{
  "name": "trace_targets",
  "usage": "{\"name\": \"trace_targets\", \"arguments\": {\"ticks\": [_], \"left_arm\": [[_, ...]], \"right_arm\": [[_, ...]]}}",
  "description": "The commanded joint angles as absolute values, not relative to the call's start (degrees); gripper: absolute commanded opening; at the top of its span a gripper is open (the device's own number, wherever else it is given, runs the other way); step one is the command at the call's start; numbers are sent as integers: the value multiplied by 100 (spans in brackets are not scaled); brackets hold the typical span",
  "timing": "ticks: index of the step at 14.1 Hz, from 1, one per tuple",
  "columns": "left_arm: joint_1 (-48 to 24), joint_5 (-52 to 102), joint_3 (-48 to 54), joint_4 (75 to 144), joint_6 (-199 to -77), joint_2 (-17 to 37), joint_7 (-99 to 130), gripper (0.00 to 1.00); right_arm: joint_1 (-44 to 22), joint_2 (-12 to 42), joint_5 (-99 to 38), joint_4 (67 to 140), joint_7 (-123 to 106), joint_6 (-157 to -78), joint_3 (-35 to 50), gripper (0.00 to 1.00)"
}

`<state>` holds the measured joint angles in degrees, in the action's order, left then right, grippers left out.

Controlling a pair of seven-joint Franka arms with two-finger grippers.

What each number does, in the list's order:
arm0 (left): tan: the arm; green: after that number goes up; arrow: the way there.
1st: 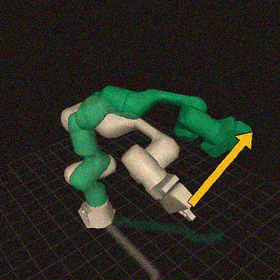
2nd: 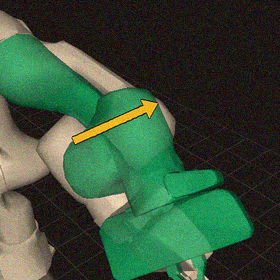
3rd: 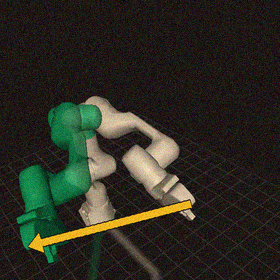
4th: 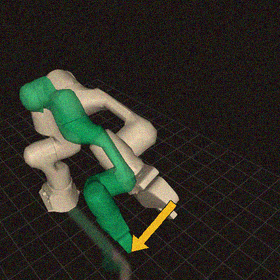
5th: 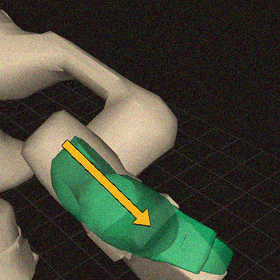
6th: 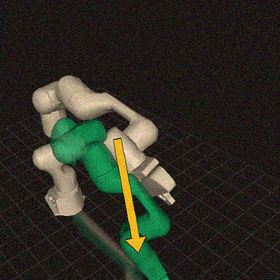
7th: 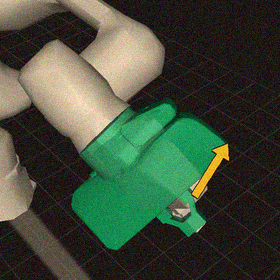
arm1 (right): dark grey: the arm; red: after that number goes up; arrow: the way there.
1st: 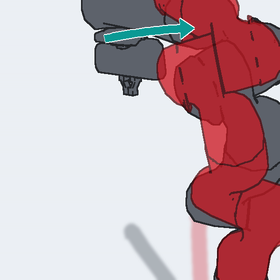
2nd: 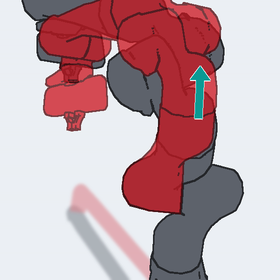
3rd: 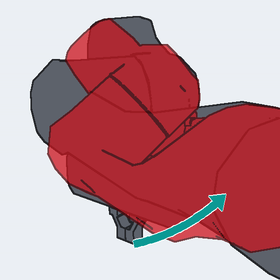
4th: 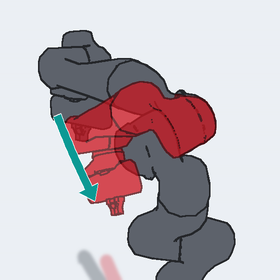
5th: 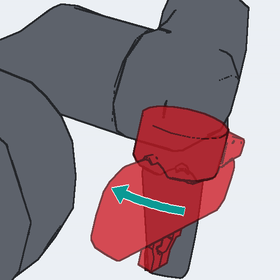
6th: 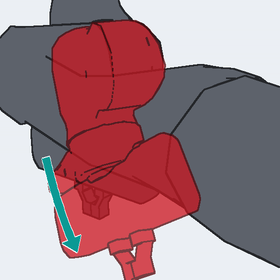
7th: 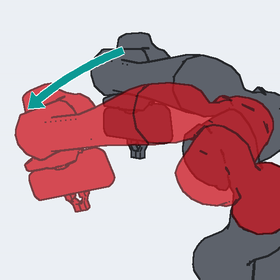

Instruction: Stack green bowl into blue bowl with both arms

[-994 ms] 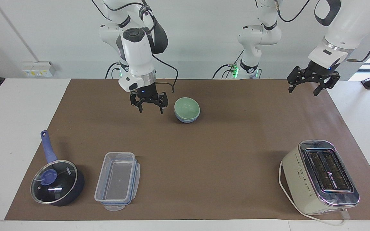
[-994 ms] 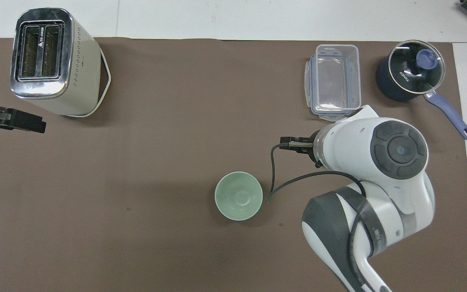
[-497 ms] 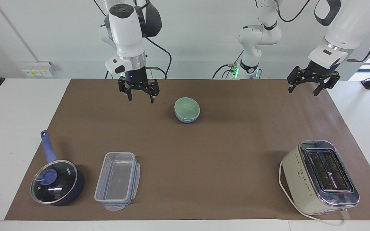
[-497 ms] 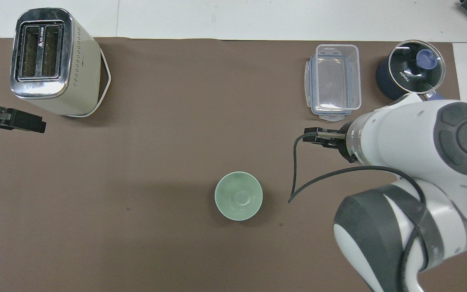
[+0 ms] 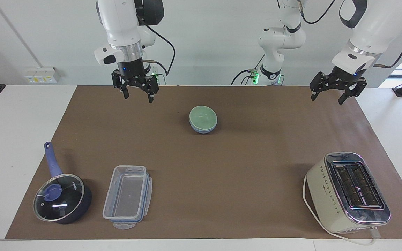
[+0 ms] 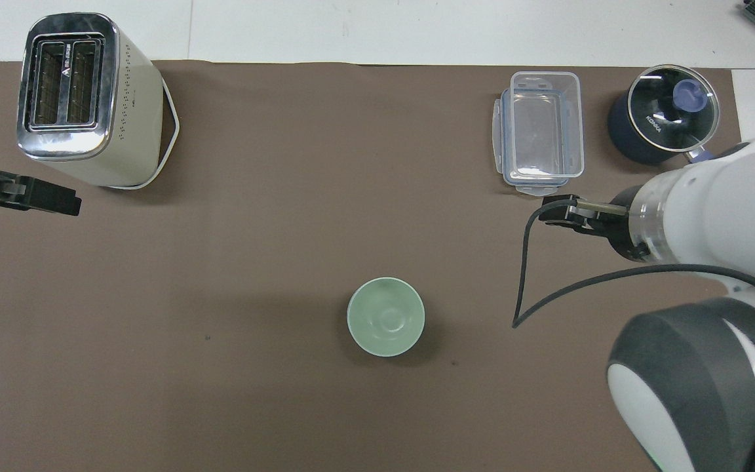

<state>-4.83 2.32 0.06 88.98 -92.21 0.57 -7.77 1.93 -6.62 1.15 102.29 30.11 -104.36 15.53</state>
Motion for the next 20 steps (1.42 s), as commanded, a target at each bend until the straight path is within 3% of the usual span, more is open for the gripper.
{"name": "trace_targets", "arguments": {"ticks": [1,4,10,20], "left_arm": [[-431,149,-9,8807,-9123,62,-773,100],[-404,149,-9,8807,-9097,53,-782,100],[-404,141,-9,8789,-9088,53,-791,100],[-396,123,-18,8815,-8938,-35,-773,100]], "right_arm": [[264,-712,70,9811,2997,-9925,1364,100],[264,-747,62,9502,2910,-9300,924,100],[255,-914,70,9483,1296,-8903,-43,100],[220,-905,88,9685,879,-8939,-88,100]]}}
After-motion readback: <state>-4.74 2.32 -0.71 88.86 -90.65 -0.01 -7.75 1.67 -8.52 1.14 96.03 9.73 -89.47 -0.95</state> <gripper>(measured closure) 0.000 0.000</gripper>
